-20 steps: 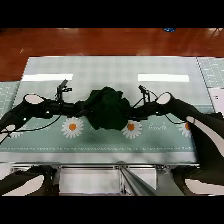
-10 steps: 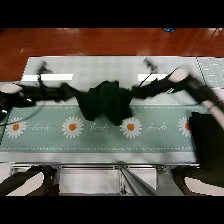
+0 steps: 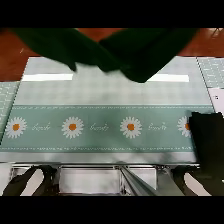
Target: Fold the shirts.
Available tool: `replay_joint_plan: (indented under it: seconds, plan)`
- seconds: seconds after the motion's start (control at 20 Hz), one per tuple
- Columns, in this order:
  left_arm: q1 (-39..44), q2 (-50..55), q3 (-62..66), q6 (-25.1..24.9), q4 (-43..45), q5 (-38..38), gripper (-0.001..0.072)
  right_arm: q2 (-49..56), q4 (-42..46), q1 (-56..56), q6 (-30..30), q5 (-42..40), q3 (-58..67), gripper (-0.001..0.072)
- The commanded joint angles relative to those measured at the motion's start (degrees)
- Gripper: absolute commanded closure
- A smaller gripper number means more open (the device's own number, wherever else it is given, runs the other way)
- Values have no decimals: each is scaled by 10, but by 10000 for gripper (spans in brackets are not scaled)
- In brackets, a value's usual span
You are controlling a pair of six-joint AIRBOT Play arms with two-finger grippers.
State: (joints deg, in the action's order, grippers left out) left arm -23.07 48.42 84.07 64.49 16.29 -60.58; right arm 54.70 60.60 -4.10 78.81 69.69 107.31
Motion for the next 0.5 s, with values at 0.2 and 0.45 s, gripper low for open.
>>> replay_joint_plan:
  seconds: [0.2,0.45]
  plan:
    - [-111,-173,91,59,223,-43,687,-173,206,-22,48,86,46,694]
    - [-14,-229,30,102,375,-98,687,-202,273,-22,81,146,-26,694]
